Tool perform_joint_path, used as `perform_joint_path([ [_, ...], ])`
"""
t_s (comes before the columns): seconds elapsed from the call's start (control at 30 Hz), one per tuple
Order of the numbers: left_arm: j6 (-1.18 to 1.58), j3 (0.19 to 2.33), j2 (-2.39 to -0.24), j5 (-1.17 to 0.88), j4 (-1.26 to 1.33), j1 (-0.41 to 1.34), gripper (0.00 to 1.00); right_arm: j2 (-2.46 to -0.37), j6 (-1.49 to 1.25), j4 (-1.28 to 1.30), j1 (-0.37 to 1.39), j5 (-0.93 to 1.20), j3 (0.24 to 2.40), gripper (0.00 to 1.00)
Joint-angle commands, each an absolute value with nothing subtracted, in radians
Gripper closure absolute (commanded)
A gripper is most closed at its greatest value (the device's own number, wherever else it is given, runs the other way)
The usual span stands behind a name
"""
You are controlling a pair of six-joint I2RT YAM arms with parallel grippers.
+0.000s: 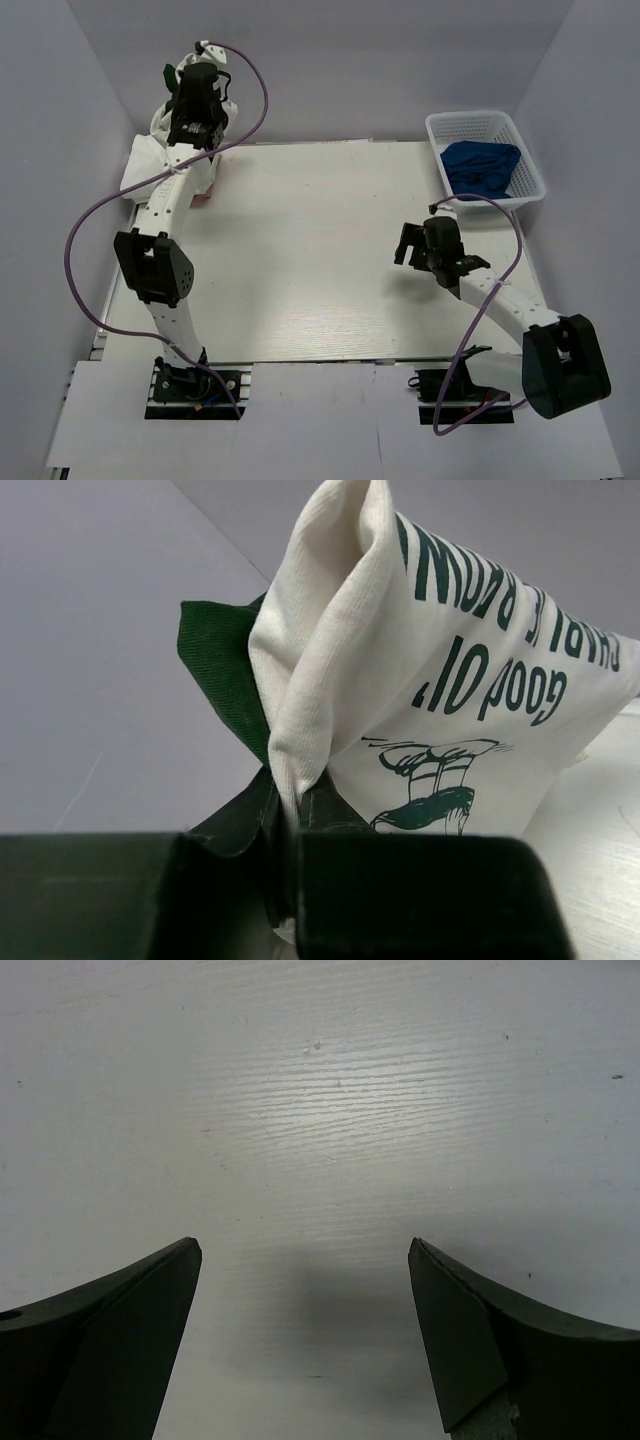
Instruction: Fold and stack the t-shirts
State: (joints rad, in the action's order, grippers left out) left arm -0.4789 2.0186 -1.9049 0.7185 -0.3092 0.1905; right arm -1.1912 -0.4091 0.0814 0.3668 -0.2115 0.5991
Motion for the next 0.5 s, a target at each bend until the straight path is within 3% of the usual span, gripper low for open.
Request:
perform_joint_path([
  [0.0,-0.503,1.968,-1.864,0.723,-0.229,0.173,1.00,-1.216,-0.397,0.087,0.365,-0.242,0.650,0.10],
  [0.47,-0.477,2.092,-2.112,0.799,-0.109,0.019,1.00,-1.339,-0.396,0.164,0.365,-0.287,0.750,0.10],
])
